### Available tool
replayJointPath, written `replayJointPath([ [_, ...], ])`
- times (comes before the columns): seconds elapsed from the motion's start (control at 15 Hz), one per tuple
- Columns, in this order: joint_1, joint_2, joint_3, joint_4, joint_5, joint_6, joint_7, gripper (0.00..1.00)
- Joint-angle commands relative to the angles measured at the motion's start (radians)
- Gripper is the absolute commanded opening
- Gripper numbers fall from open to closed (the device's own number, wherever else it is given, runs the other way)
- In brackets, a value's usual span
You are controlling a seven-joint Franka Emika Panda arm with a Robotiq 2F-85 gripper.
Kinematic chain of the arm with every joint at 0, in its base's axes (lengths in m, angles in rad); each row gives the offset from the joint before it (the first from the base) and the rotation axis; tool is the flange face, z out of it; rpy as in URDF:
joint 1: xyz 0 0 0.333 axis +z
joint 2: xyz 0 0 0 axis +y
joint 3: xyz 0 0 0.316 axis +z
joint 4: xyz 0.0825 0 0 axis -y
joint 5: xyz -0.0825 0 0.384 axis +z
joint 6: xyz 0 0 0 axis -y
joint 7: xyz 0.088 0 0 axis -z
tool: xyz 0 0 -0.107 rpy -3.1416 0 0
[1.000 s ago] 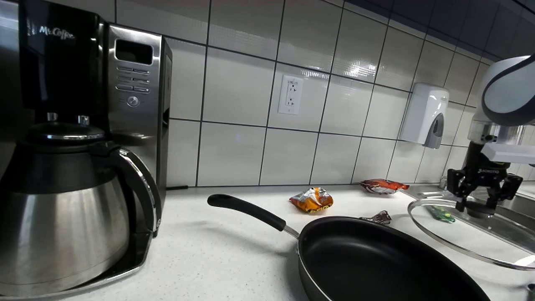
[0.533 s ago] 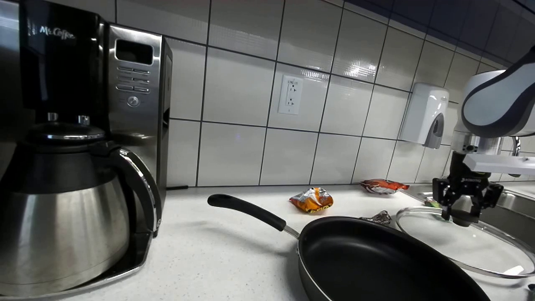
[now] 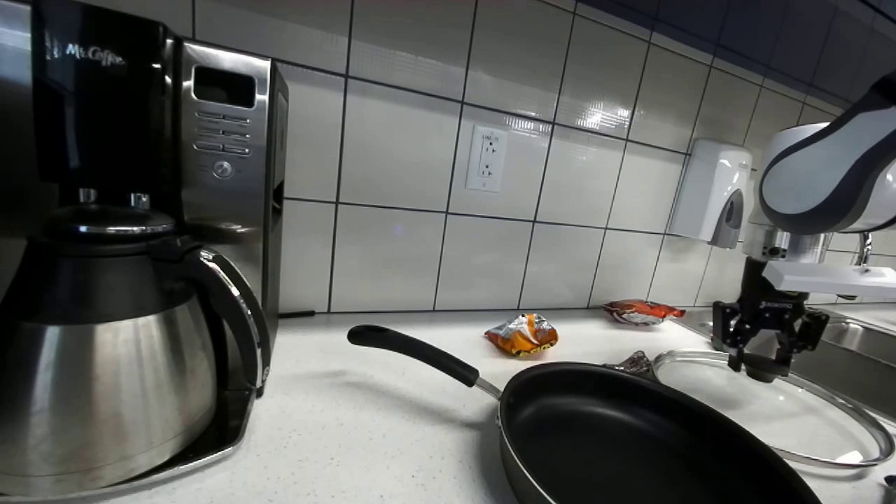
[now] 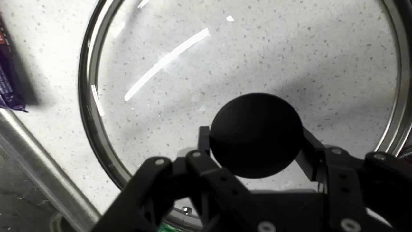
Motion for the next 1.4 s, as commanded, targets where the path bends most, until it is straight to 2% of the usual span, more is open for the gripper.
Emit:
replayJointPath([
  [0.0,0.018,-0.008,-0.005,0.023,-0.004,-0.029,-0.009,0.39],
  [0.47,0.026,-0.028,-0.008,-0.007,-0.011,-0.015,-0.012,0.39],
  [0.53,0.025,-0.035,-0.009,-0.014,-0.010,-0.014,-0.013,0.89],
  [0.73,0.025,-0.048,-0.015,-0.020,-0.020,-0.016,-0.013,1.00],
  [1.13,0.035,-0.150,0.007,-0.066,-0.008,-0.023,-0.038,1.00],
  [1.33,0.064,-0.231,0.008,-0.101,-0.040,-0.021,0.010,1.00],
])
